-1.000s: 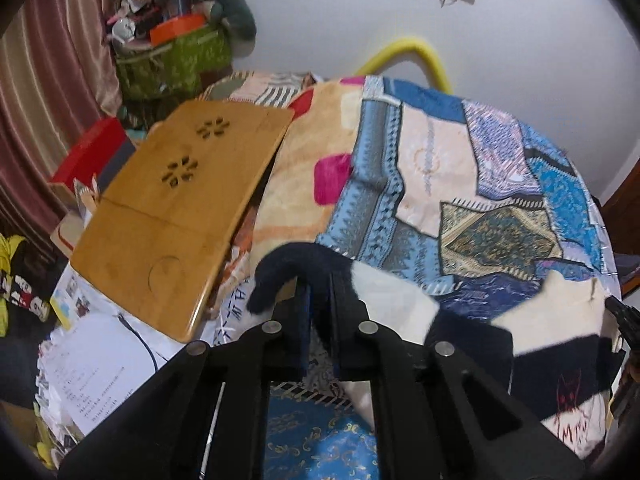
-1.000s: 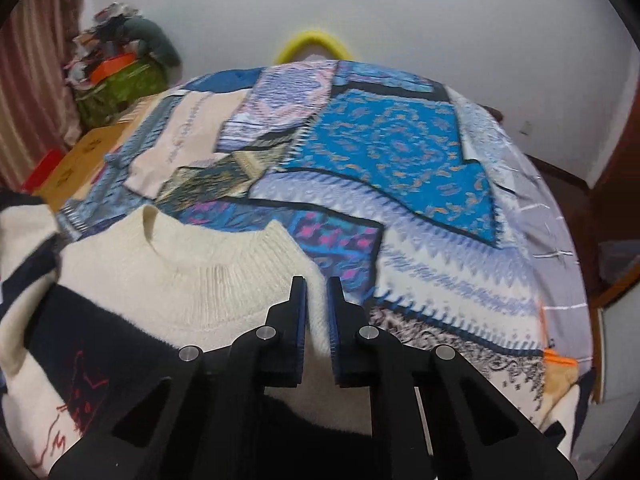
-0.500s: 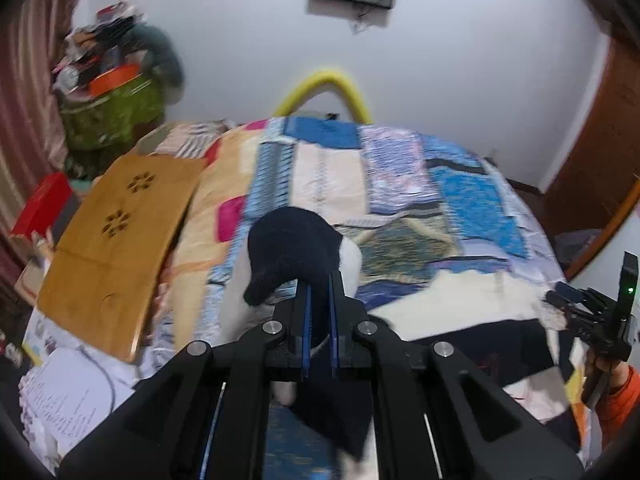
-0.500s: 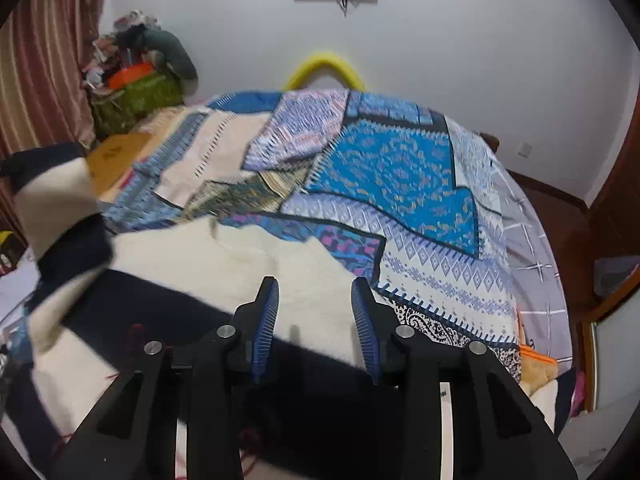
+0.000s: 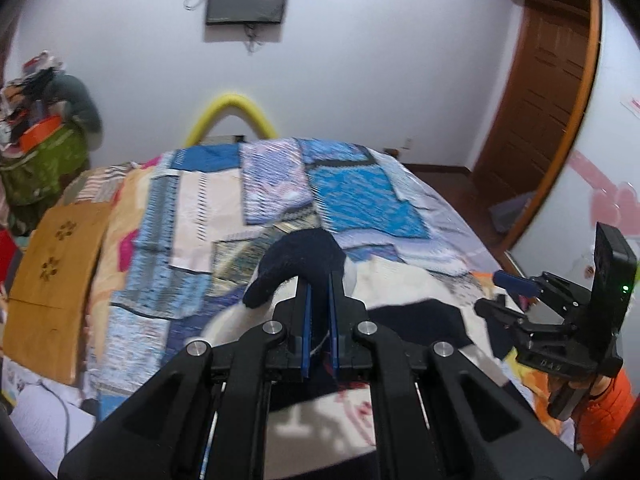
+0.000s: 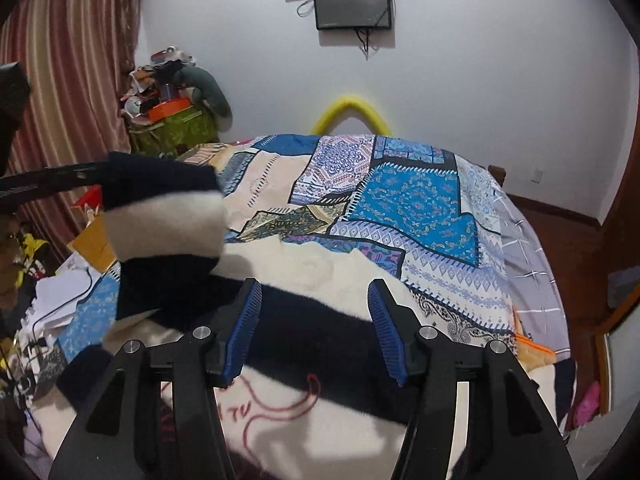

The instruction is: Fold small clothes

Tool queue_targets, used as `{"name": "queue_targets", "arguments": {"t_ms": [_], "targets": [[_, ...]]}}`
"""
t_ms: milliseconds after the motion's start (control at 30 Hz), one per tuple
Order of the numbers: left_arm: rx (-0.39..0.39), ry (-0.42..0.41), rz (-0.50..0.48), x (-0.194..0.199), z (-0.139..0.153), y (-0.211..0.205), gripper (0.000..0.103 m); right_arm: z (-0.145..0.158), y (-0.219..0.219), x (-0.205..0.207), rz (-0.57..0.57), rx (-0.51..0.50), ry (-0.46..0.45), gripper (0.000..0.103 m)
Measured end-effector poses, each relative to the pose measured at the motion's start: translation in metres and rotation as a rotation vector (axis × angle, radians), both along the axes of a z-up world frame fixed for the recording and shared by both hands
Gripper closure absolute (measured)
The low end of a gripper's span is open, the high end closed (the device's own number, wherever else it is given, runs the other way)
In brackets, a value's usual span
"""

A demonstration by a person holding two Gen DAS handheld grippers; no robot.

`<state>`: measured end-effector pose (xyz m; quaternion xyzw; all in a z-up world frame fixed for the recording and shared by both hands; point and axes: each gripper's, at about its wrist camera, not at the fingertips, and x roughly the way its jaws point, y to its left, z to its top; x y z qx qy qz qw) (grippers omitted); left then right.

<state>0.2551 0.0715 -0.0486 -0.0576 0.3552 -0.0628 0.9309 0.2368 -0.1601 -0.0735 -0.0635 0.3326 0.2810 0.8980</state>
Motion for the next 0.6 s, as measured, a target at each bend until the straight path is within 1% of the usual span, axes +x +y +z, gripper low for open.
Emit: {"name": "queue_targets", "arguments": {"t_ms": [200, 267, 367, 433, 500, 533, 600], "targets": [[-0.032, 0.075, -0.084, 0.005, -0.028, -0.044, 0.097, -0.002, -0.011, -0.023, 0.009, -0.011, -0.003, 0.050], [-0.032, 0.110, -0.112, 0.003, -0.041, -0.057, 0.097, -0.006, -0.015, -0.028, 0.008, -0.009, 0.006, 0.047], [-0.030, 0.161, -0.136, -0.004, -0.059, -0.068, 0.096, -0.013, -0.019, -0.033, 0.000, -0.007, 0.022, 0.046], [-0.017, 0.193, -0.145, -0.009, -0.071, -0.074, 0.096, -0.018, -0.020, -0.036, -0.003, -0.001, 0.039, 0.046], [0.016, 0.220, -0.148, -0.014, -0.080, -0.079, 0.096, -0.023, -0.020, -0.038, -0.005, 0.010, 0.064, 0.046], [0.025, 0.230, -0.148, -0.015, -0.083, -0.080, 0.095, -0.026, -0.019, -0.039, -0.006, 0.017, 0.079, 0.046], [0.026, 0.251, -0.142, -0.019, -0.087, -0.079, 0.083, -0.030, -0.017, -0.041, -0.002, 0.026, 0.093, 0.046]]}}
